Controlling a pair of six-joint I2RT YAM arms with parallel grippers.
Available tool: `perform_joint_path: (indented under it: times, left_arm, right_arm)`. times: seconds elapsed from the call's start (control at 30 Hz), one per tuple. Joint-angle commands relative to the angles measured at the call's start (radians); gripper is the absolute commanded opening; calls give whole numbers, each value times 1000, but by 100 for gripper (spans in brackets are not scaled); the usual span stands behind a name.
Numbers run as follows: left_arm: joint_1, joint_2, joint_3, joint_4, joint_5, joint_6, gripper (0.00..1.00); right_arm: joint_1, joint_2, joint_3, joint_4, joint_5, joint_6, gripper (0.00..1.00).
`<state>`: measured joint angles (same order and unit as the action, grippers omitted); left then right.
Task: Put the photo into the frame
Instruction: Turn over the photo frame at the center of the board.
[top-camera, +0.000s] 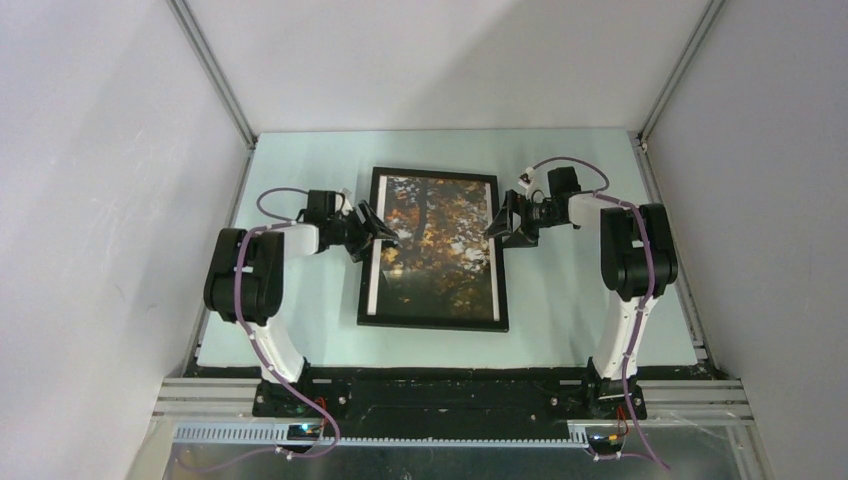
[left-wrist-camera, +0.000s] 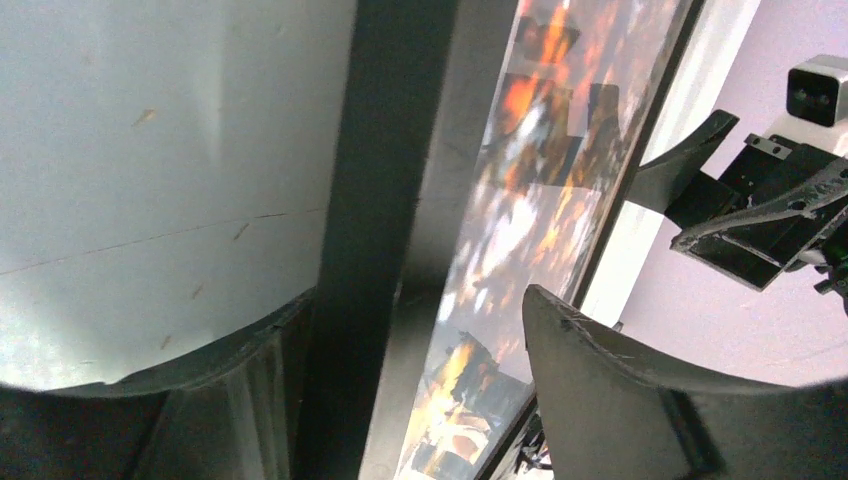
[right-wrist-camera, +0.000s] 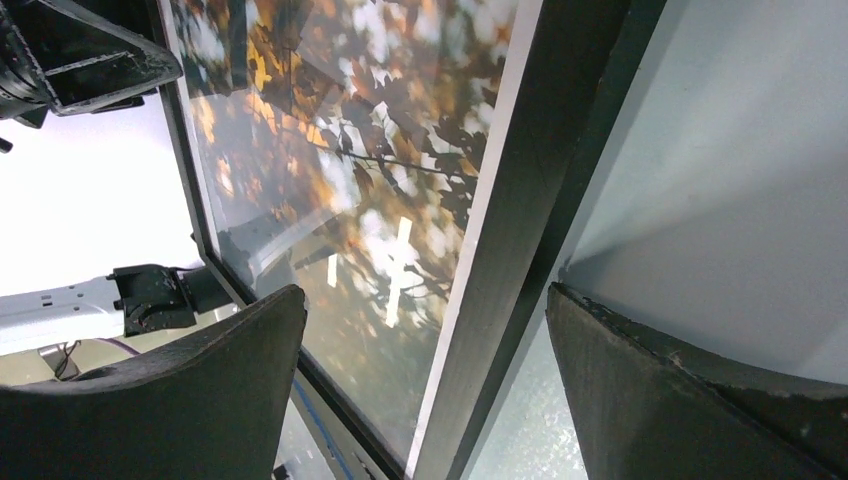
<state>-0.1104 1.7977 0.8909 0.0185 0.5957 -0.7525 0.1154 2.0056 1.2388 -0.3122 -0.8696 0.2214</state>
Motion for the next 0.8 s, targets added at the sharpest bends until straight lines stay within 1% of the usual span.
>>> perform_joint_path:
  times: [0.0, 0.03, 0.13, 0.17, 0.23, 0.5, 0.77]
  left_arm:
    - [-15, 4, 47, -90, -62, 62, 80]
    - [-15, 0, 54, -98, -75, 68, 85]
    - [-16, -7, 66, -129, -97, 95, 92]
    - [-16, -12, 67, -131, -105, 98, 96]
    - [-15, -18, 67, -138, -119, 106, 99]
    - [-15, 0, 90, -164, -138, 146, 100]
    - [-14, -14, 75, -193, -207, 176, 100]
  right_arm:
    - [-13, -12, 14, -41, 47, -52, 94]
    - [-14, -18, 12, -44, 51, -58, 94]
    - [-16, -39, 8, -51, 63, -73, 94]
    - [-21, -43, 6, -54, 67, -77, 94]
    - [-26, -57, 2, -58, 71, -82, 94]
    - [-45, -74, -6, -67, 70, -96, 94]
    - [-49, -63, -7, -76, 62, -103, 93]
